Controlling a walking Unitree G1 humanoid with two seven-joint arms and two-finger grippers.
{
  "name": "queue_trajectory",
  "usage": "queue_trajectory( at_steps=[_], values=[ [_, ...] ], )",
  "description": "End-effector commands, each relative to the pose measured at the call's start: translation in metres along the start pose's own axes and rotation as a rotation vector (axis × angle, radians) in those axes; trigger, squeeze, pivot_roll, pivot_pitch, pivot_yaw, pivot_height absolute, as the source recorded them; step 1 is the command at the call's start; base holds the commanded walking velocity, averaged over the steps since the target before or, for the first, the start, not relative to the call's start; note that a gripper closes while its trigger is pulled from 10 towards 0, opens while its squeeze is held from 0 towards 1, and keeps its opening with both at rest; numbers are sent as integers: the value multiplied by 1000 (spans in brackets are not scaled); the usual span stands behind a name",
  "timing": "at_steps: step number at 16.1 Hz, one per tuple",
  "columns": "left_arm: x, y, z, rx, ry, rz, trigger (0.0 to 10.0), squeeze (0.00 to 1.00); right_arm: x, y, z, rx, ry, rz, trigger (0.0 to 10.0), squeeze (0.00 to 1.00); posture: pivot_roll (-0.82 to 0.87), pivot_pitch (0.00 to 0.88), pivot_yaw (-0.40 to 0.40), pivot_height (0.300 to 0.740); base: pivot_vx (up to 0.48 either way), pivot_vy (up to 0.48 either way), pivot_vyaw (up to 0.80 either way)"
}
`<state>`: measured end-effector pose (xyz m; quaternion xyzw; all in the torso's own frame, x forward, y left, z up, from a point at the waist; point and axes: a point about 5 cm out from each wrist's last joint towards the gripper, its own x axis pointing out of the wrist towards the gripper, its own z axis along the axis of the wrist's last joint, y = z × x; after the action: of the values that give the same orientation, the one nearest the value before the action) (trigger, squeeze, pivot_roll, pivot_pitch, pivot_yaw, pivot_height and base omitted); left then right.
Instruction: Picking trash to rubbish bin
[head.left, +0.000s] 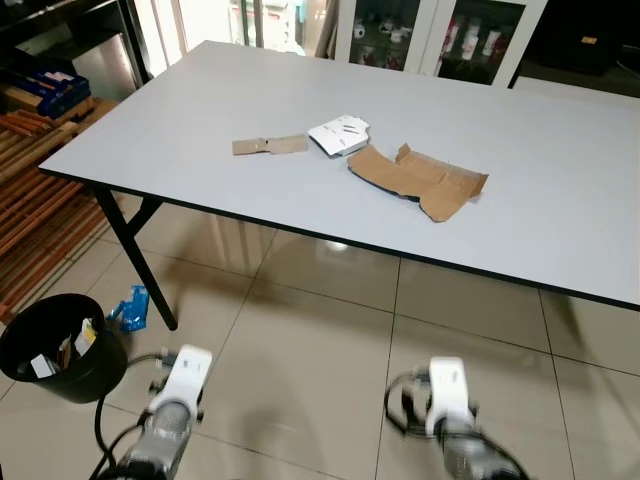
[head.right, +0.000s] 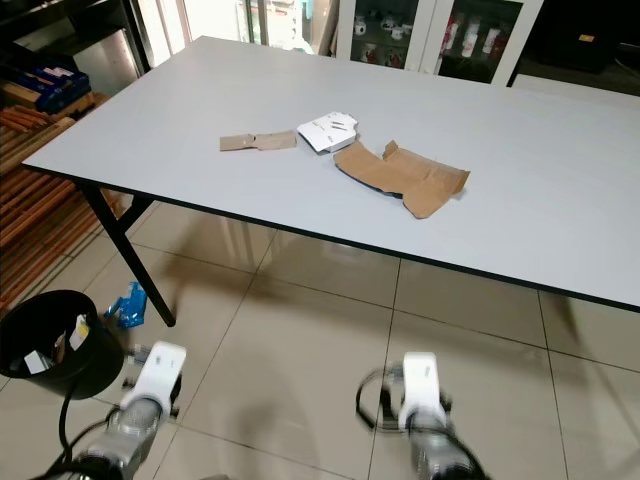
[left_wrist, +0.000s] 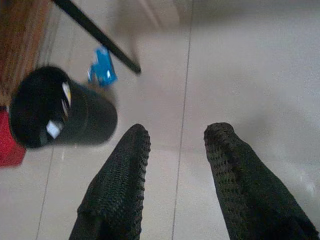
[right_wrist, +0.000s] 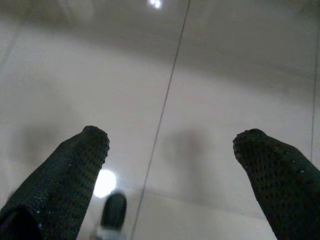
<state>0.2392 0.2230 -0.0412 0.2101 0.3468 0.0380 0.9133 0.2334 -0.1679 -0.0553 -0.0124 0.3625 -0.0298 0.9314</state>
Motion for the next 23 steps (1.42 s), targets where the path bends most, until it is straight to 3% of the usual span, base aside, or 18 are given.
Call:
queue_trajectory(
  at_steps=[1, 5, 7, 9, 12, 14, 17, 19, 21, 22, 23],
  values=[
    [1, -2, 9, -18, -32, -6, 10000, 1000, 2, -5, 10, 31, -40, -22, 10000, 0, -14, 45, -64, 740, 0, 0, 0],
    [2, -1, 43, -39, -222, 0, 10000, 1000, 5, -10, 35, 46, -138, -35, 10000, 0, -15, 25, -75, 740, 0, 0, 0],
    [-2, 3, 78, -37, -362, 28, 10000, 1000, 5, -14, 53, 41, -216, -50, 10000, 0, -19, 16, -78, 740, 0, 0, 0],
    [-15, 7, 116, -47, -536, 38, 10000, 1000, 0, -19, 92, 44, -406, -57, 10000, 0, -22, 1, -82, 740, 0, 0, 0],
    [-26, 13, 136, -73, -621, 56, 10000, 1000, -8, -19, 119, 33, -538, -73, 10000, 0, -21, 0, -84, 740, 0, 0, 0],
    [-47, 25, 172, -117, -760, 96, 10000, 1000, -36, -6, 172, 40, -789, -50, 10000, 0, -20, 0, -87, 740, 0, 0, 0],
    [-65, 30, 201, -163, -872, 116, 10000, 1000, -62, 13, 209, 53, -959, -2, 10000, 0, -24, 0, -84, 740, 0, 0, 0],
    [-74, 32, 215, -183, -928, 102, 10000, 1000, -71, 23, 220, 66, -1010, 28, 10000, 0, -20, 0, -85, 740, 0, 0, 0],
    [-77, 27, 219, -185, -925, 81, 10000, 1000, -71, 31, 218, 80, -989, 53, 10000, 0, -12, 0, -87, 740, 0, 0, 0],
    [-74, 20, 215, -170, -900, 66, 10000, 0, -70, 33, 214, 96, -960, 51, 10000, 0, -8, 0, -89, 740, 0, 0, 0],
    [-74, 17, 213, -175, -894, 55, 10000, 0, -70, 34, 213, 119, -949, 58, 10000, 0, -7, 0, -89, 740, 0, 0, 0]
  ],
)
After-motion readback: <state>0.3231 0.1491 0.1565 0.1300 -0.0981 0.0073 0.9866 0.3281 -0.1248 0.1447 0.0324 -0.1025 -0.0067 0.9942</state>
